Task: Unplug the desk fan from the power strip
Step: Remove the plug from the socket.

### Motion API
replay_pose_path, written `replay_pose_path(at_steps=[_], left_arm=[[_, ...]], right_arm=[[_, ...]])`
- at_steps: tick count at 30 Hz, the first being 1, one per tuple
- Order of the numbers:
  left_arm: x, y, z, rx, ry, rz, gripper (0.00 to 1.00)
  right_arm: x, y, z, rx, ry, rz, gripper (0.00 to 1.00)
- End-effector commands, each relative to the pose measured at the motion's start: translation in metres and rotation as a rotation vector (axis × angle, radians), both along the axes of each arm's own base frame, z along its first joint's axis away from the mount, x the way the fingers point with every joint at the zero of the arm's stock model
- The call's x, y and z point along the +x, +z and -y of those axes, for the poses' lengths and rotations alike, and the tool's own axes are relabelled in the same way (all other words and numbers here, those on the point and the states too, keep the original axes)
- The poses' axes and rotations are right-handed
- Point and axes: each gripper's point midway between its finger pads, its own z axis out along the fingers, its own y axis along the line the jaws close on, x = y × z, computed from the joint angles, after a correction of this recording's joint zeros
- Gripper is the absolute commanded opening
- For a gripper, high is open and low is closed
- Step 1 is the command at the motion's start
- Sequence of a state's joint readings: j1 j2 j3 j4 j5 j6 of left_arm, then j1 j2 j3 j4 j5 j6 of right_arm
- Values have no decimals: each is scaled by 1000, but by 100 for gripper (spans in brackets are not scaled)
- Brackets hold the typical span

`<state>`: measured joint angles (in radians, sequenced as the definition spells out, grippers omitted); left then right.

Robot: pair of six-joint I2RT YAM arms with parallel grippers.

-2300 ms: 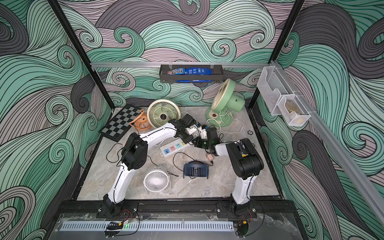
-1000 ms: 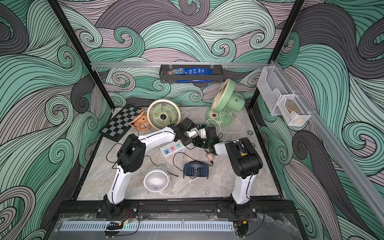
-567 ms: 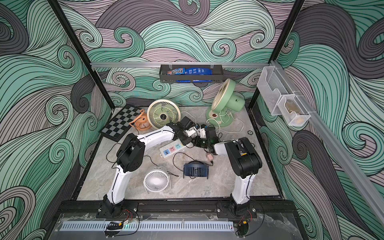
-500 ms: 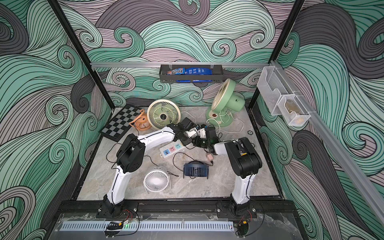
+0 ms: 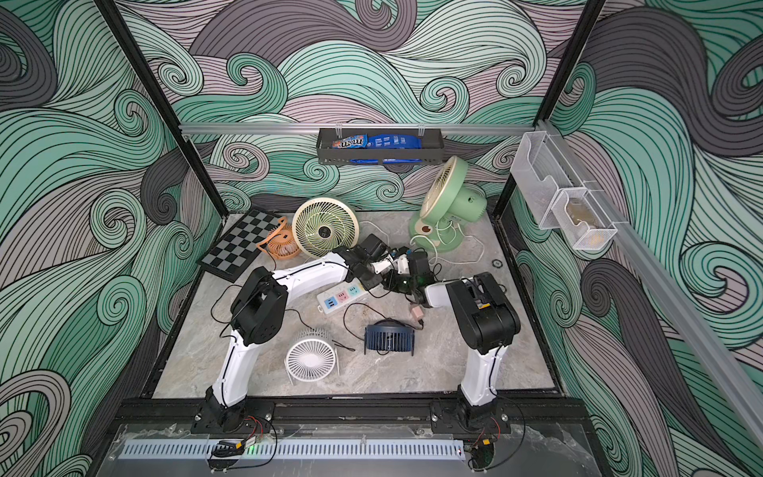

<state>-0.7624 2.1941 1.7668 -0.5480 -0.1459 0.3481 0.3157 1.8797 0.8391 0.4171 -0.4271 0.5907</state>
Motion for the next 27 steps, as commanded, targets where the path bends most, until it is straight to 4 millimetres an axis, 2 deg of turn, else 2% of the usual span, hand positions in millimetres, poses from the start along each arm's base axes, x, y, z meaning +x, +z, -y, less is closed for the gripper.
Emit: replay_pose_path(at_steps=[1,8,12,19,23,27], left_arm=[[3,23,4,-36,-12,15,0],[2,32,3,-51,-13,12,0],[-2,48,5,-131,2,-58,0],[-4,73,3,-174,0,-71,0],[-3,96,-10,-212,17,-74,0],[5,113,-39,-220,51,-46,0]], right_arm=[[-23,-51,15,-93,-42,-174,0],[-23,-49,15,-94,-41,-168,0],[-22,-48,15,-91,-41,-166,0],[-21,-47,14,-91,-39,-163,0],[-20,-43,14,-89,-36,-154,0],[-18,-36,11,-80,-26,-138,0]])
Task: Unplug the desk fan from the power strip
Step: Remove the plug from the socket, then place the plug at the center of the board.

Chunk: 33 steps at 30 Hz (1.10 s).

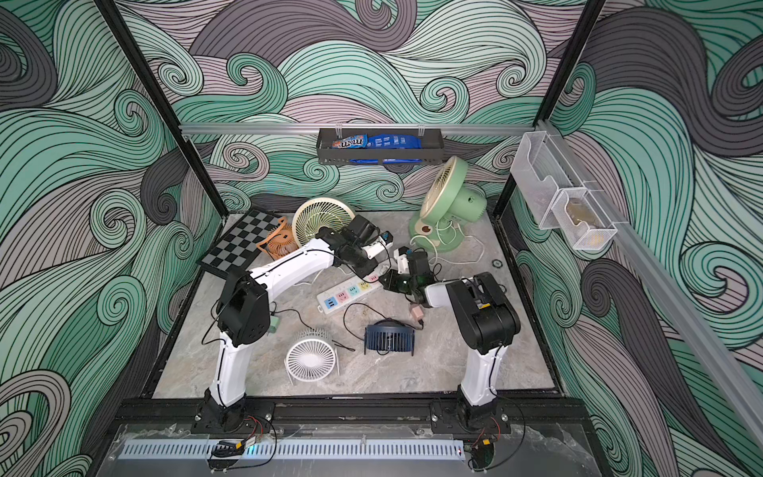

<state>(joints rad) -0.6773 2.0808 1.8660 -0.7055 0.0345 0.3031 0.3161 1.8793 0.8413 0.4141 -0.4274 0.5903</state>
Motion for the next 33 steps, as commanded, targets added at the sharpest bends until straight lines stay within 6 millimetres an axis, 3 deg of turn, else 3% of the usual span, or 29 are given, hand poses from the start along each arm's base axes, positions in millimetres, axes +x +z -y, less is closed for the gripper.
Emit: replay_pose_path(at_steps=[1,6,9,14,19,23,29,33], left_arm=[[5,42,-31,-48,40,32,0],[18,44,-87,-41,127,23,0],[20,36,-114,-50,178,-18,0],[19,12,-141,-61,229,-87,0],[20,-19,-152,-71,272,-171,0],[21,-35,-150,-85,282,-212,0],[21,-66,-149,-67,294,-279,0],[21,-85,-154,-27,313,-294,0]], right_arm=[[-17,-34,11,-76,-24,-132,0],[-11,-12,5,-53,-4,-86,0],[-7,5,2,-37,9,-52,0],[-2,38,-2,1,28,15,0],[2,71,3,18,27,91,0],[3,93,13,23,8,134,0],[5,105,36,23,-41,156,0],[4,102,44,18,-57,152,0]])
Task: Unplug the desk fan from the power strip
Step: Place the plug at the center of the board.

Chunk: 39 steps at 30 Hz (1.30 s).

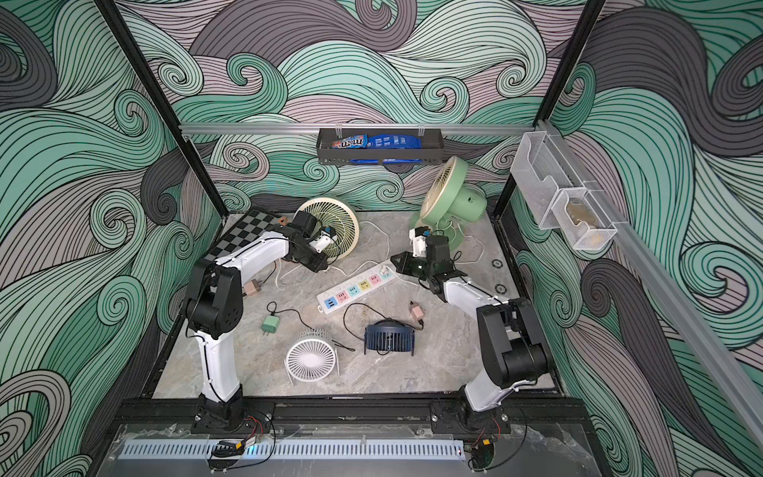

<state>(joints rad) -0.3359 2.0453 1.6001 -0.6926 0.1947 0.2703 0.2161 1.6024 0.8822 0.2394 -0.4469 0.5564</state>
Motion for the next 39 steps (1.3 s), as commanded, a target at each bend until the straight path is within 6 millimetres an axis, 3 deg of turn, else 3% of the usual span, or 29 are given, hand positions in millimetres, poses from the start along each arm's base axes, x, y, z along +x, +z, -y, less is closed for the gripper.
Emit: replay_pose_path(at_steps=[1,6,13,20,24,29,33,39], left_arm=[[0,-13,-3,10,18,-19,0],[2,-16,-7,39,19,-9,4],[6,-15,-8,52,23,0,34],[11,15,5,13,-8,41,42],[14,50,23,-38,-43,94,43],[5,84,62,-156,-118,126,44],[-4,90,92,-199,-185,149,46],[-5,80,122,-184,-257,183,49]], right_arm=[[-7,-5,3,-10,10,-11,0],[-7,-16,4,-12,16,-35,0],[-5,-15,3,-13,20,-34,1],[-3,-14,2,-26,35,-39,3],[-2,-19,3,-36,47,-59,4],[5,-29,8,-16,57,-93,4],[12,-37,15,22,54,-114,4],[23,-51,20,38,55,-140,3]])
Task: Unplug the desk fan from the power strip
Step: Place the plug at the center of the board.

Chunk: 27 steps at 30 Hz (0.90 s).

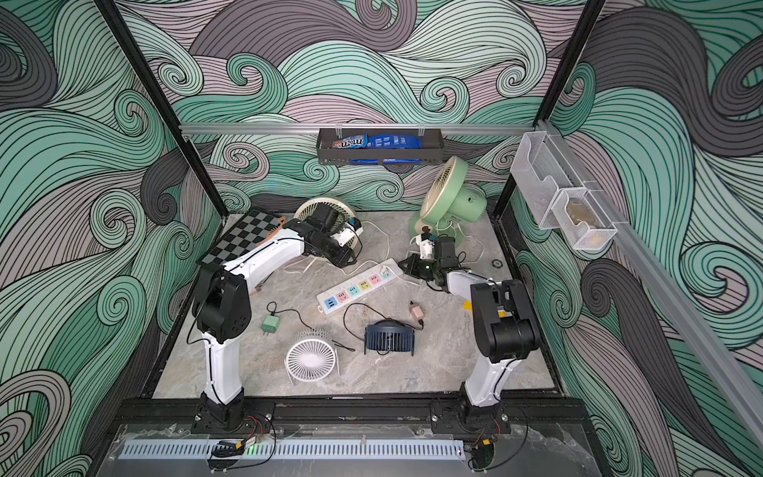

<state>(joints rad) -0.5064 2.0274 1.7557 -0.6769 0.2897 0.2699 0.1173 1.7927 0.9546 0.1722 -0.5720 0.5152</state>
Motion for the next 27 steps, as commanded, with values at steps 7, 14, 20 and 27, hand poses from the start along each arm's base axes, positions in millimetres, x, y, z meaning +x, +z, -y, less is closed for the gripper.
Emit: replay_pose_path(at_steps=[7,14,20,27], left_arm=[[26,6,3,82,60,76,45],[33,-1,-49,104,156,37,39],[21,-27,-85,135,185,-34,37],[22,-40,-113,186,222,-34,43]], right_arm=[[9,-4,-5,38,33,6,3],[6,-9,-7,48,42,-6,3],[5,-14,-8,51,43,-16,3],[3,-17,-10,51,48,-21,3]])
